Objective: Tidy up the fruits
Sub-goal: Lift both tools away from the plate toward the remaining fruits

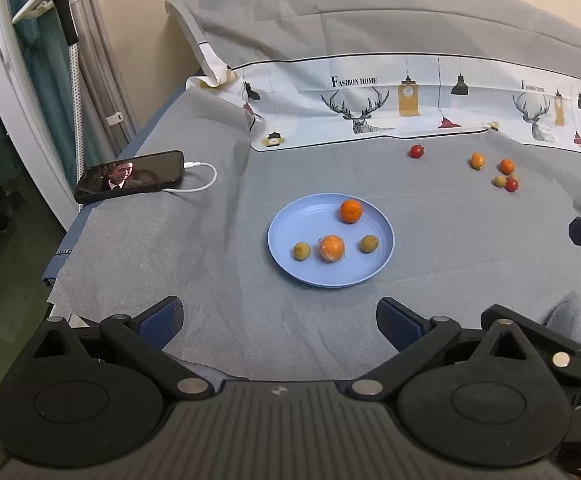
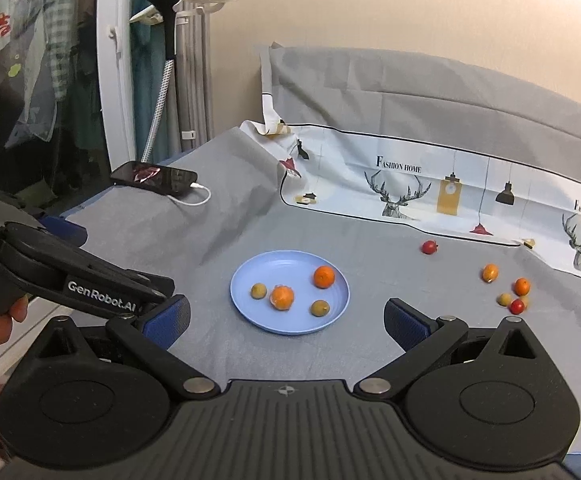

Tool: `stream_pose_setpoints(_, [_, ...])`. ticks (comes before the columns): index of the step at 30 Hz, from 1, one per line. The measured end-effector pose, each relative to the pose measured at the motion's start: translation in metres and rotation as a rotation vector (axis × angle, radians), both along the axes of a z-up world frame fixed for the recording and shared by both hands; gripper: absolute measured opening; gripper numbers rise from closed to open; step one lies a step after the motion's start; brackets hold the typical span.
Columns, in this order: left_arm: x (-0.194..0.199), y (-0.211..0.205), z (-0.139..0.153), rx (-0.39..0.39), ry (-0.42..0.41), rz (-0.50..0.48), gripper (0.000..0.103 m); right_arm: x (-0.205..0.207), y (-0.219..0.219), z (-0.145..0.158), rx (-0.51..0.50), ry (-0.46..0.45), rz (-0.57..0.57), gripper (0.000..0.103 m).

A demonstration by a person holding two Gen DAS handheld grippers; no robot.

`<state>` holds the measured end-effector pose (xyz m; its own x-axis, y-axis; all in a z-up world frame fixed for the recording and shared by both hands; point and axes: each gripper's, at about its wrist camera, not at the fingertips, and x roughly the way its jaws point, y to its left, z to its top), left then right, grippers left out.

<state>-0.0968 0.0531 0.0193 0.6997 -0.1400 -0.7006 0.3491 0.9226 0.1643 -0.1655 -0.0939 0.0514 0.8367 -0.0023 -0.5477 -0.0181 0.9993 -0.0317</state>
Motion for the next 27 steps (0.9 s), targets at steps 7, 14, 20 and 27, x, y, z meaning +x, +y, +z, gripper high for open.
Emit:
stream_pose_setpoints(7, [-0.01, 0.001, 0.006, -0.016, -0.033, -0.011, 0.103, -0.01, 0.003, 0.005, -0.024, -0.021, -0.004, 0.102])
stream_pose_setpoints(14, [-0.007, -0.002, 0.005, -0.02, -0.037, -0.03, 0.103, -0.006, 0.005, 0.003, -0.024, -0.006, -0.021, 0.102])
stream_pose_setpoints(20, [-0.001, -0.019, 0.004, -0.003, -0.025, -0.065, 0.103, -0.005, -0.008, -0.003, 0.01, 0.0, -0.06, 0.102])
stream_pose_setpoints(27, [0.023, -0.05, -0.013, 0.063, 0.059, -0.091, 0.103, 0.008, -0.046, -0.024, 0.103, 0.025, -0.166, 0.102])
